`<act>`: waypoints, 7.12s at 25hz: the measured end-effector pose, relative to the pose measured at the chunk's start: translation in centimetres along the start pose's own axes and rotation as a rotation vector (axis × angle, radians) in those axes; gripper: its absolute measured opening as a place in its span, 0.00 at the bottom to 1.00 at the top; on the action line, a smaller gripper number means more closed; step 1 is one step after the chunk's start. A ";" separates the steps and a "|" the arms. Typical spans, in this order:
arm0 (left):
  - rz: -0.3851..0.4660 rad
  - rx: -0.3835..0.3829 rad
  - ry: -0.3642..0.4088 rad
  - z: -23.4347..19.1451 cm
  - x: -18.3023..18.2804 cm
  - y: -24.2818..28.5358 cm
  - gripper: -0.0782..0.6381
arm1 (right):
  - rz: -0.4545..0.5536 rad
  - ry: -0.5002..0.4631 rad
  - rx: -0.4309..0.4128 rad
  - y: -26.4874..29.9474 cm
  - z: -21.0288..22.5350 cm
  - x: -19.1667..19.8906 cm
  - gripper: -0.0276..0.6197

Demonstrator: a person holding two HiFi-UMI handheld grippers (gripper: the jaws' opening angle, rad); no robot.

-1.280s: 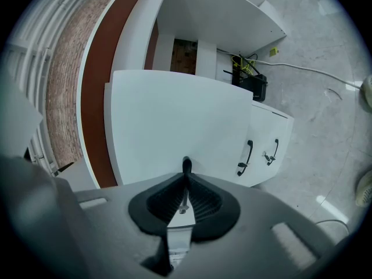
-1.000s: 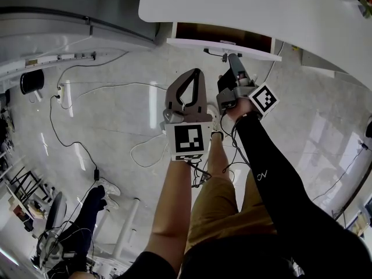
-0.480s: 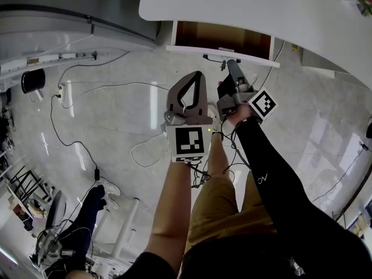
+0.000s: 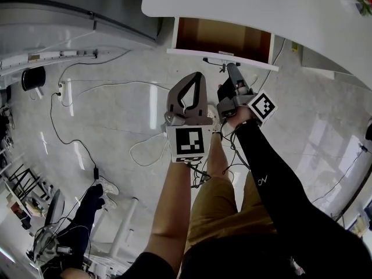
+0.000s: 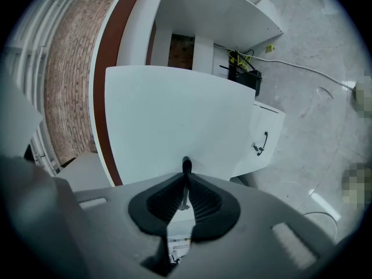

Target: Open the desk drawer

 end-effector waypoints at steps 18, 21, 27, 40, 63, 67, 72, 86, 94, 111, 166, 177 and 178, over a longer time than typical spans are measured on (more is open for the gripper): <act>0.012 -0.004 -0.002 0.5 0.1 -1.2 0.12 | -0.039 0.001 0.033 -2.4 1.0 1.4 0.08; 0.011 -0.004 0.002 0.5 0.1 -1.5 0.12 | -0.050 0.001 0.047 -2.9 1.4 1.7 0.08; 0.007 -0.012 0.004 0.2 0.5 -2.2 0.12 | -0.059 0.003 0.058 -3.5 1.7 2.2 0.08; 0.011 -0.019 -0.005 0.1 0.8 -2.7 0.12 | -0.099 0.003 0.090 -5.6 3.2 3.8 0.08; 0.005 -0.072 0.000 1.5 1.1 -3.6 0.12 | -0.157 0.029 0.133 -8.9 5.4 5.5 0.08; 0.013 -0.090 -0.006 1.6 1.5 -4.0 0.12 | -0.175 0.022 0.133 -9.1 5.8 5.4 0.08; 0.016 -0.094 -0.015 2.2 1.6 -4.1 0.12 | -0.185 0.015 0.118 -9.1 5.8 5.2 0.08; -0.013 -0.107 -0.036 1.8 2.8 -3.7 0.12 | -0.190 -0.006 0.094 -8.7 6.4 5.2 0.08; -0.024 -0.100 -0.031 1.7 2.7 -3.2 0.12 | -0.205 -0.041 0.131 -7.6 7.7 4.7 0.08; -0.040 -0.091 -0.006 1.2 3.2 -3.9 0.12 | -0.207 -0.082 0.123 -6.1 10.4 4.3 0.08; -0.027 -0.095 0.012 12.9 -5.8 -8.8 0.12 | -0.394 -1.196 -0.078 -18.9 -10.6 -9.4 0.62; 0.047 -0.026 -0.012 16.8 -14.8 -11.7 0.12 | -0.233 -1.430 -0.190 -22.9 -23.8 -15.8 0.71; 0.059 -0.030 -0.012 16.7 -15.9 -12.0 0.12 | -0.221 -1.456 -0.201 -23.1 -25.1 -15.9 0.72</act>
Point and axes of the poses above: the fingertips, and each gripper's own axes: y forward along the fingers, z to its right, x out of its underside, the point moved 7 cm from there along -y, backward along the fingers, and after that the axes turned 5 degrees about -y, right-handed, at the moved point
